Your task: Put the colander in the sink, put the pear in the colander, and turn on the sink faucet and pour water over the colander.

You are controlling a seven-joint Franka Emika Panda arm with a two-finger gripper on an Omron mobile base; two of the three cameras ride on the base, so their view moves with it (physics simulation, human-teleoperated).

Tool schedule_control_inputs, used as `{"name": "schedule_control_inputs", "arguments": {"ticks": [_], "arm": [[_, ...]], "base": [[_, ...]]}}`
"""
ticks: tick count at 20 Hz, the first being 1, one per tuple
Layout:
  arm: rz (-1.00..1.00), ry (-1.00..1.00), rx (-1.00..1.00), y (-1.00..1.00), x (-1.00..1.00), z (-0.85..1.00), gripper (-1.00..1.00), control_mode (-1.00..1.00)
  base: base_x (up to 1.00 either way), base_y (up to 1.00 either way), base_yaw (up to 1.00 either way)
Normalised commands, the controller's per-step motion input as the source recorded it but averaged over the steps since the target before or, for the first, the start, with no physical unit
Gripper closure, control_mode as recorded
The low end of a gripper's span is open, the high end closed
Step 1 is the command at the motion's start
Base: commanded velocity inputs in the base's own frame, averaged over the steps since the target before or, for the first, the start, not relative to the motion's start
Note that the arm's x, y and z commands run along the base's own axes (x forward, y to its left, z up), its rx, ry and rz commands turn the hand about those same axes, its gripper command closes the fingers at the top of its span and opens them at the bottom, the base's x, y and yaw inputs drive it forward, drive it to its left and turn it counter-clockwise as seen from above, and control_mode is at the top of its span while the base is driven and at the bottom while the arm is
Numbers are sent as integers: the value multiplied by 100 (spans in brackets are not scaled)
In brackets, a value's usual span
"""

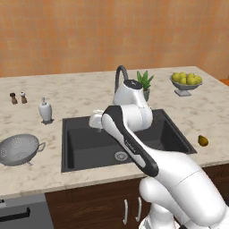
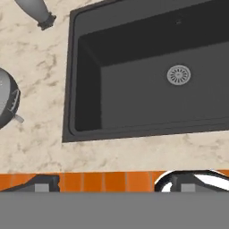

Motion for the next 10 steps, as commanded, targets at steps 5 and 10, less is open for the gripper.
{"name": "schedule_control_inputs", "arguments": {"ticks": [5, 10], "arm": [[-8, 11, 0, 91, -2, -40, -100, -100], [-11, 4, 0, 100, 0, -30, -100, -100]], "base": [[0, 0, 0], [0, 0, 0]]}}
